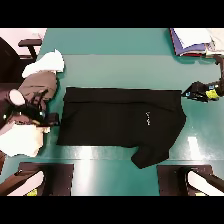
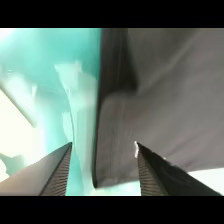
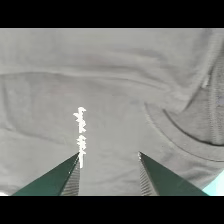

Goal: Fold the shirts.

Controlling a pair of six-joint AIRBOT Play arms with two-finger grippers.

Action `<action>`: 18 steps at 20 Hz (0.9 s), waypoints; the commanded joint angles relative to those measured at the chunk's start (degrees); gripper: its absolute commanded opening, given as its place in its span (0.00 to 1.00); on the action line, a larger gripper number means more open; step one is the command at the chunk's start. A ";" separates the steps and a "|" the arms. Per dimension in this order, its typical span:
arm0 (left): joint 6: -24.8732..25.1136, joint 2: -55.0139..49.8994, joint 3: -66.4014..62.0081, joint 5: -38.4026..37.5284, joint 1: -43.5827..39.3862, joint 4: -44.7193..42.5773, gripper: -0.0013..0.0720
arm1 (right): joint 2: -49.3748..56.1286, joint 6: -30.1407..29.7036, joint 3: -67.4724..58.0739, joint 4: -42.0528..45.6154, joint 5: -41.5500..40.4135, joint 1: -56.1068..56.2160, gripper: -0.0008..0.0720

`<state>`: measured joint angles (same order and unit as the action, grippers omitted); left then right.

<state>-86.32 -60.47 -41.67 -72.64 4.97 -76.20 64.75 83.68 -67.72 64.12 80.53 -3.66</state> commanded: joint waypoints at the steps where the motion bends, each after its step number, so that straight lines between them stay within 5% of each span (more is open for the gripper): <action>1: -2.03 6.73 10.21 -0.02 0.00 0.87 0.67 | -0.90 0.00 0.00 -0.13 0.50 1.66 0.58; 15: -1.81 7.26 15.37 2.01 0.00 6.01 0.67 | 1.42 0.00 -0.02 -0.07 0.94 5.60 0.58; 16: -1.79 7.26 15.37 2.03 0.00 6.10 0.46 | 1.38 0.02 -0.02 -0.02 1.14 5.60 0.58; 17: -1.70 7.26 15.37 1.92 0.00 6.12 0.13 | 1.38 0.00 -0.04 0.04 1.38 5.60 0.58; 18: -1.62 7.26 15.37 1.75 0.00 6.16 0.07 | 1.38 0.02 -0.02 0.42 1.81 5.60 0.58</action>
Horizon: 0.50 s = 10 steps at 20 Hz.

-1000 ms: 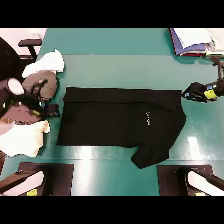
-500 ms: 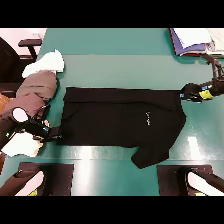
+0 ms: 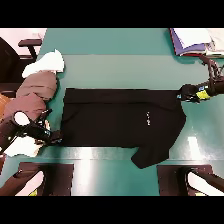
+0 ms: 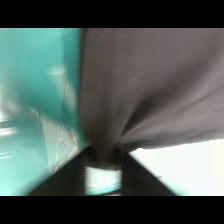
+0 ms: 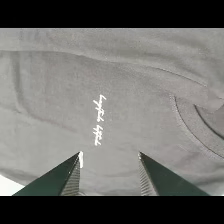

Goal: Fold the shirts.

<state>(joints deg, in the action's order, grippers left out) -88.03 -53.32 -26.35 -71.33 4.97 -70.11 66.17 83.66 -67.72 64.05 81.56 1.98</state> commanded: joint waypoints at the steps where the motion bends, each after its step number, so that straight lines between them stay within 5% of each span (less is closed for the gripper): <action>1: 0.31 0.11 0.04 0.31 0.00 0.04 0.07 | -0.11 0.02 -0.02 1.11 1.73 -0.04 0.58; 8: 2.99 0.11 -7.28 -2.14 0.00 1.01 0.06 | -10.05 0.04 19.43 5.07 5.27 -9.94 0.58; 10: 2.99 0.11 -8.85 -1.31 0.00 2.21 0.06 | -12.63 0.04 28.24 4.42 5.27 -15.52 0.69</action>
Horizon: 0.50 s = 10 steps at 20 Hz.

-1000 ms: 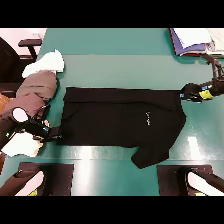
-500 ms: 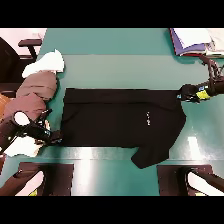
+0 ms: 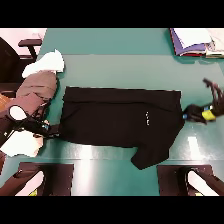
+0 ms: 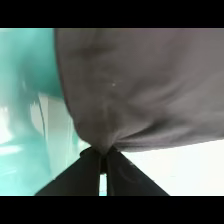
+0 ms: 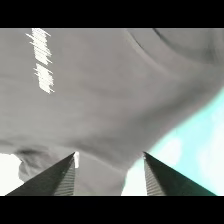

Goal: Fold the shirts.

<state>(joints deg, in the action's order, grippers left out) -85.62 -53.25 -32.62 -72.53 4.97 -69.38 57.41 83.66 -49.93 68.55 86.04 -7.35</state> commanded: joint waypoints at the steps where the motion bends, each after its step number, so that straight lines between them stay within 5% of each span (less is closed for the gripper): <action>1: 0.59 0.04 -2.89 0.35 0.00 1.88 0.06 | -4.74 -0.52 14.62 -1.60 0.87 -8.39 0.69; 7: 1.20 0.04 -2.95 0.79 0.00 2.58 0.06 | -6.43 -2.75 26.38 -8.00 -3.08 -6.29 0.68; 10: 2.14 0.04 -2.95 0.28 0.00 2.51 0.06 | -6.40 -2.73 26.71 -8.85 -7.54 -0.83 0.53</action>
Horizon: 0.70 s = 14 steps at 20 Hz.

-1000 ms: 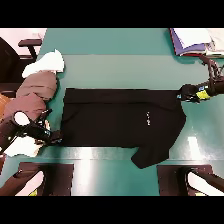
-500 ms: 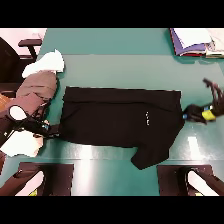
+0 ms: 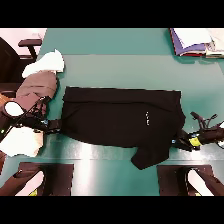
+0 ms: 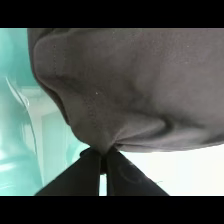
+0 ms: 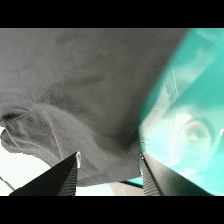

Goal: Fold the shirts.

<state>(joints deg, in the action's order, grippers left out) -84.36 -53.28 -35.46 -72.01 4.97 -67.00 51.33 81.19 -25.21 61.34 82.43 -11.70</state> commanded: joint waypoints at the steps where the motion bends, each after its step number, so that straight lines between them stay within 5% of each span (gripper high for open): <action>1: 1.57 0.07 -0.13 -0.74 0.00 0.13 0.06 | -0.33 -0.26 1.90 -1.66 -4.55 4.70 0.40; 3: 2.32 0.39 -0.13 -2.03 0.00 -0.31 0.06 | -0.33 -0.26 1.92 -1.11 -3.91 6.05 0.12; 5: 1.44 3.72 -0.13 -2.60 0.00 -1.75 0.06 | -1.27 -0.26 1.90 -1.14 -1.22 6.14 0.04; 11: -2.91 16.50 -0.13 -16.81 0.00 -2.75 0.06 | -14.56 6.73 -6.67 12.31 13.22 6.14 0.04; 14: -2.89 16.44 -0.13 -13.57 0.00 0.22 0.06 | -15.54 8.20 -14.34 12.11 14.21 6.16 0.04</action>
<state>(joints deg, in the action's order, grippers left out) -86.52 -38.57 -35.55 -85.19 4.95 -68.88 38.02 86.80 -33.61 70.48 92.97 -5.65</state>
